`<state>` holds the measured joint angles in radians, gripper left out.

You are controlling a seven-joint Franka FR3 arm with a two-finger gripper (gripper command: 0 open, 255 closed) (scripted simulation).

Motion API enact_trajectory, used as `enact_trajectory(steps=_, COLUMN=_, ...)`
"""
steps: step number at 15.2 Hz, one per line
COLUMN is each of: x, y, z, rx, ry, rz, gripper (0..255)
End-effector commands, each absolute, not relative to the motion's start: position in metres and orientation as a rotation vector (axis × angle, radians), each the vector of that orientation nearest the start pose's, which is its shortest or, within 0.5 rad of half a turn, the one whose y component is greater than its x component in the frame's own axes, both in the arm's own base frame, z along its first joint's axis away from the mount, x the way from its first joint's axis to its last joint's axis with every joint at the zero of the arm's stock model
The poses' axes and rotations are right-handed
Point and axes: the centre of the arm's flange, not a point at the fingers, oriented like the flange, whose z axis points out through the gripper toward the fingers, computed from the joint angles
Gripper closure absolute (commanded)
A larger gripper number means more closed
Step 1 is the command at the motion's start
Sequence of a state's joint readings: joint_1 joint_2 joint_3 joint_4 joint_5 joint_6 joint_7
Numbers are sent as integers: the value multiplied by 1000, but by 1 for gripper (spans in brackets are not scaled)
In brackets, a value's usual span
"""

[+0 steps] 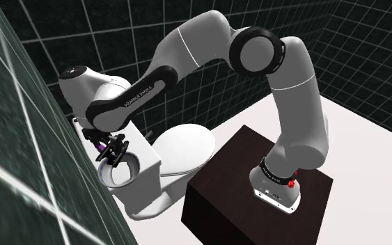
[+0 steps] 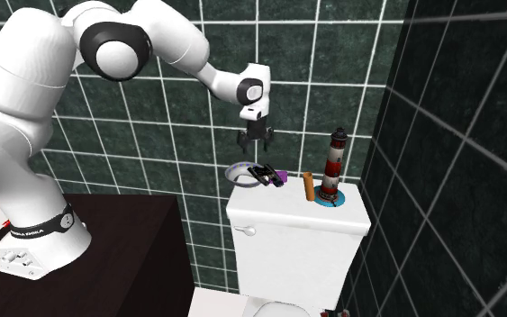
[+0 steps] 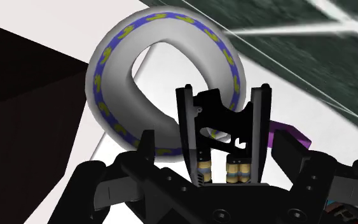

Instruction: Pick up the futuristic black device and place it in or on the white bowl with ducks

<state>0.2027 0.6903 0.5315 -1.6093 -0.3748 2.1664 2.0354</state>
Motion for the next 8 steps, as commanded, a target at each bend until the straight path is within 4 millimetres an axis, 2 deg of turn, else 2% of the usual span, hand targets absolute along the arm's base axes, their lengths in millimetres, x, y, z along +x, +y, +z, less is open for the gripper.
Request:
enact_trajectory(steps=1, x=577, y=378, z=263, rx=-2580, ry=1724, rz=215, gripper=0)
enact_trajectory(steps=4, x=621, y=327, z=253, rx=-2498, ry=1669, rz=465, gripper=0)
enact_trajectory(steps=7, x=662, y=279, z=231, rx=-2401, ry=1603, rz=702, gripper=0)
enact_trajectory(steps=8, x=663, y=278, z=231, rx=-2400, ry=1603, rz=704, gripper=0)
